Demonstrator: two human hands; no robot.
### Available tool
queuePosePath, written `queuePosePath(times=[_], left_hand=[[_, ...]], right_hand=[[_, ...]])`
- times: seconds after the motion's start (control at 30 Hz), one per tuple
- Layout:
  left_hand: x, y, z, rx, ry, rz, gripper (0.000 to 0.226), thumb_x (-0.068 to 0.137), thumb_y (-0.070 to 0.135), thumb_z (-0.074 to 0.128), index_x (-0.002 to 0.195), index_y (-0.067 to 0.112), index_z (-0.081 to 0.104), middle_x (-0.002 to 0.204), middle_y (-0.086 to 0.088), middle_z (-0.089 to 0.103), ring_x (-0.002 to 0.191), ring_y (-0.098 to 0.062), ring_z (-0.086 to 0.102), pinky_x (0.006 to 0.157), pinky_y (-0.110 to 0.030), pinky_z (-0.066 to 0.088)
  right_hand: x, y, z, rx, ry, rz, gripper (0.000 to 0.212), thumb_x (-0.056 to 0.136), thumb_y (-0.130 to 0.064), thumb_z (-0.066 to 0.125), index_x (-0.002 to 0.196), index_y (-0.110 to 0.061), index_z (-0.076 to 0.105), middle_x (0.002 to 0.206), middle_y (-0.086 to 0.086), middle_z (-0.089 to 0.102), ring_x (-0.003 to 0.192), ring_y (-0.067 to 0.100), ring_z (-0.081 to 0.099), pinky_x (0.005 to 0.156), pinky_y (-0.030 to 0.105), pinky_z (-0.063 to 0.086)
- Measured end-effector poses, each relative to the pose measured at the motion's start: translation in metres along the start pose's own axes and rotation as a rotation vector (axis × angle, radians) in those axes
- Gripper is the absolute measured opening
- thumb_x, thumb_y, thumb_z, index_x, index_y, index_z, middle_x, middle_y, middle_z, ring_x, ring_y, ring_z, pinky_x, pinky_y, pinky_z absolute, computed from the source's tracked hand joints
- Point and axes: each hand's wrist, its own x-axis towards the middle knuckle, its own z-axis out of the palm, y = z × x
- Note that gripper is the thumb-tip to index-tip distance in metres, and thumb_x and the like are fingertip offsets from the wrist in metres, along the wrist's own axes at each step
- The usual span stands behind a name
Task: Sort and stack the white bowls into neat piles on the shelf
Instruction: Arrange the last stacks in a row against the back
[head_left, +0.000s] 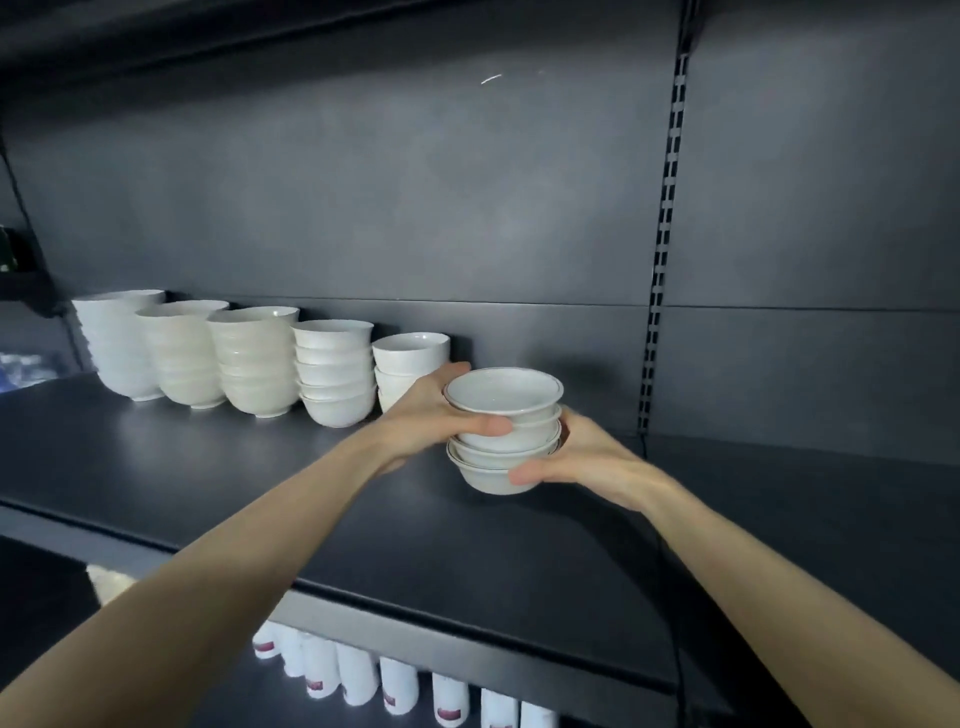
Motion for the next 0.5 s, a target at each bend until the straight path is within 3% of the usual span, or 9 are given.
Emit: queuePosePath(times=[0.13,0.33,0.4,0.5], left_hand=[[0.024,-0.024,-0.022,-0.024,-0.125,0.017,0.045,0.055,0.028,0.084,0.094,0.026,0.062,0.083,0.015,0.07,0.082,-0.002,0.066,0.066,-0.017,0.05],[0.047,-0.052,-0.036,-0.089,-0.265,0.051,0.035,0.069,0.009,0.082,0.094,0.015,0.059,0.075,0.017,0.067,0.073,0.001,0.063,0.059,-0.012,0.046],[0.056,-0.059,-0.037,-0.111,-0.298,0.065,0.034,0.07,0.006,0.082,0.088,0.021,0.057,0.072,0.019,0.067,0.073,0.003,0.063,0.061,-0.011,0.045],[0.066,-0.067,-0.036,-0.128,-0.31,0.067,0.049,0.056,0.022,0.087,0.094,0.029,0.056,0.084,0.017,0.071,0.085,0.002,0.066,0.074,-0.019,0.049]], right_hand=[[0.015,0.006,0.02,0.0,0.099,0.054,0.073,0.065,0.002,0.081,0.128,-0.022,0.054,0.116,-0.002,0.07,0.108,0.015,0.066,0.092,0.038,0.055],[0.026,0.013,0.036,-0.019,0.229,0.115,0.08,0.058,-0.005,0.086,0.129,-0.02,0.053,0.118,-0.001,0.069,0.111,0.015,0.065,0.096,0.036,0.051],[0.029,0.015,0.037,-0.029,0.253,0.132,0.079,0.059,-0.004,0.085,0.129,-0.02,0.053,0.117,-0.002,0.069,0.109,0.014,0.065,0.094,0.033,0.052],[0.032,0.014,0.037,-0.077,0.285,0.15,0.075,0.061,-0.002,0.084,0.125,-0.024,0.054,0.114,-0.005,0.07,0.106,0.01,0.066,0.087,0.025,0.053]])
